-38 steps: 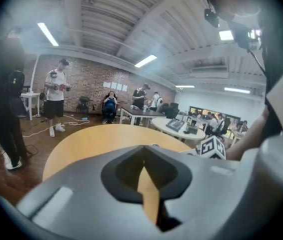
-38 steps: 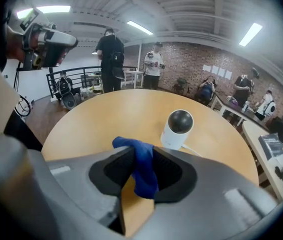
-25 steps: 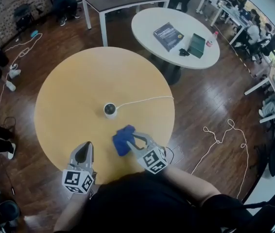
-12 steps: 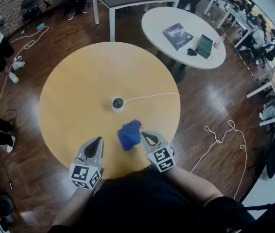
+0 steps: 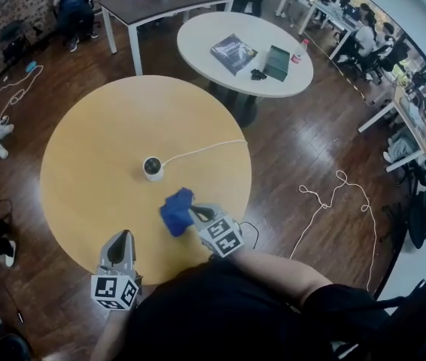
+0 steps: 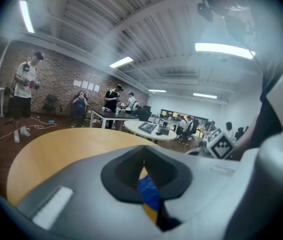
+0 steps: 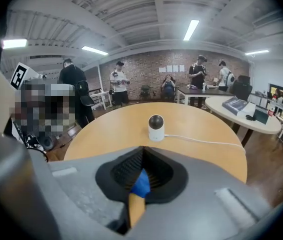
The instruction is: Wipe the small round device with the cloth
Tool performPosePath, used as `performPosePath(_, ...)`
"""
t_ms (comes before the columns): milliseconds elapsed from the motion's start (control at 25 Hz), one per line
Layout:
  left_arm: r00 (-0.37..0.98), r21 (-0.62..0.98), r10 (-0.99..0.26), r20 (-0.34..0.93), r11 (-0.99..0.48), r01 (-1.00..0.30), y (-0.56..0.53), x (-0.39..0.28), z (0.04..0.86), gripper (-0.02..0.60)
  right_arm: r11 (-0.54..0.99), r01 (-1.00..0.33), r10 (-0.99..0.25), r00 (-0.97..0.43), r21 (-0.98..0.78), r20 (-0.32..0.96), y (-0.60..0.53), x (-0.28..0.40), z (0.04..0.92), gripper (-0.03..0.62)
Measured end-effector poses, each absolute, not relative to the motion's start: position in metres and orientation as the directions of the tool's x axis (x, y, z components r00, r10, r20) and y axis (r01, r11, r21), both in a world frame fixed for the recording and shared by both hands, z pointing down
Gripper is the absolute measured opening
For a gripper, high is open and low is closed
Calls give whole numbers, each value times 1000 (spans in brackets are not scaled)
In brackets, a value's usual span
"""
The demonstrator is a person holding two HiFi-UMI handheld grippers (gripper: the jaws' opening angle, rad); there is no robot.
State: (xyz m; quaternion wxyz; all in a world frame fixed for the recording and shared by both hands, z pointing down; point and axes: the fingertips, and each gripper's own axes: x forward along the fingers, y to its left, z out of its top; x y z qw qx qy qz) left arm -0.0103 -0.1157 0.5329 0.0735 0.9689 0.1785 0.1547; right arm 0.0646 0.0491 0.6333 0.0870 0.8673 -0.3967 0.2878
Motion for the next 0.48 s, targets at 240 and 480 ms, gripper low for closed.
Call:
performPosePath(240,898,183,353,261,-932,313,-123,-14,529,3,-654,-753,-649,510,-72,564,40,59,636,2)
performPosePath(480,896,201,366,252,-925,321,-122,-20,528,3,-662,-743,-639,494,-95,590,43,49,643,2)
